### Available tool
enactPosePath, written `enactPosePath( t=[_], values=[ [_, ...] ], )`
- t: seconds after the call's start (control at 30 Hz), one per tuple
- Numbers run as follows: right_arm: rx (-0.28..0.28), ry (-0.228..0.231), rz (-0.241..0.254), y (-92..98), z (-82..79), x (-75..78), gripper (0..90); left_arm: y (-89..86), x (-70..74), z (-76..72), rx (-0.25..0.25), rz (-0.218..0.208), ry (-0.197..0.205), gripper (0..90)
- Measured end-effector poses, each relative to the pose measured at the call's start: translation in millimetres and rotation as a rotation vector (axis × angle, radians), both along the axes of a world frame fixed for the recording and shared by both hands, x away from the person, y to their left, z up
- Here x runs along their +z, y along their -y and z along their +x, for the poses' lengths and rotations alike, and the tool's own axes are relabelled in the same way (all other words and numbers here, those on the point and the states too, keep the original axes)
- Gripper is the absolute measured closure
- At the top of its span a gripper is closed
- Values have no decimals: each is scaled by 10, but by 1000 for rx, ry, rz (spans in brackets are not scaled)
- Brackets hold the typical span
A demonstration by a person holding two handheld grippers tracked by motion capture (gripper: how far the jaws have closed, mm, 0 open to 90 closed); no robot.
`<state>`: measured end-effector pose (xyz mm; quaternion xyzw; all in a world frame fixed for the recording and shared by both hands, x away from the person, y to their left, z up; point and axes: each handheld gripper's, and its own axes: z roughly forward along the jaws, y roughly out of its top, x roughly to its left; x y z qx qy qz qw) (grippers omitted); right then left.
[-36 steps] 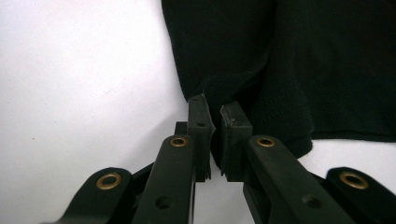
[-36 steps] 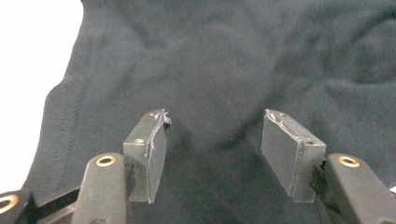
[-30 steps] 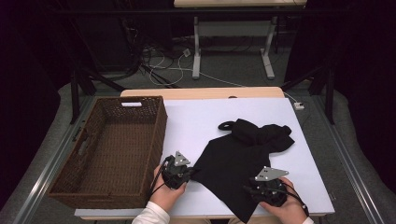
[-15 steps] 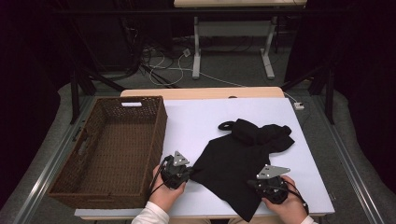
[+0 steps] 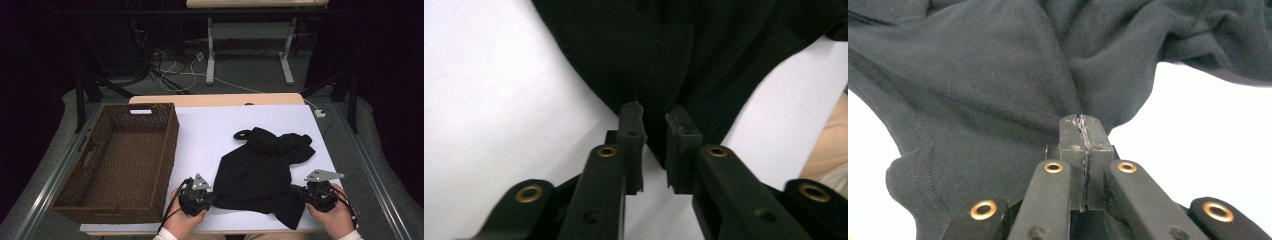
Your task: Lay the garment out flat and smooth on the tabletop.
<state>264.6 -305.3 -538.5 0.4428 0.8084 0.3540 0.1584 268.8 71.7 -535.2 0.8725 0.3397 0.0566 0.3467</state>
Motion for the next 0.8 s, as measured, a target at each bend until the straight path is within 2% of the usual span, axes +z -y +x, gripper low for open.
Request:
enactPosePath(
  t=[0.17, 0.27, 0.43, 0.53, 0.6, 0.67, 0.8],
  values=[
    [-1, 8, -11, 33, -25, 11, 900, -5, 112, -10, 29, -13, 57, 677],
    [-11, -1, -8, 58, -40, 0, 900, -4, 162, -8, 30, -18, 74, 653],
    [-22, 1, -25, 131, -91, 7, 900, 72, 228, -18, 3, -19, 75, 609],
    [-32, 5, -17, 196, -116, 15, 899, 125, 226, -42, -31, -10, 60, 576],
    [-48, 0, -4, 229, -132, 29, 899, 157, 215, -69, -40, -20, 49, 561],
    [-56, -1, 9, 243, -137, 26, 899, 194, 209, -60, -49, -16, 56, 561],
    [-39, -5, -6, 201, -129, 3, 898, 300, 159, 24, -49, -32, 58, 568]
  ],
)
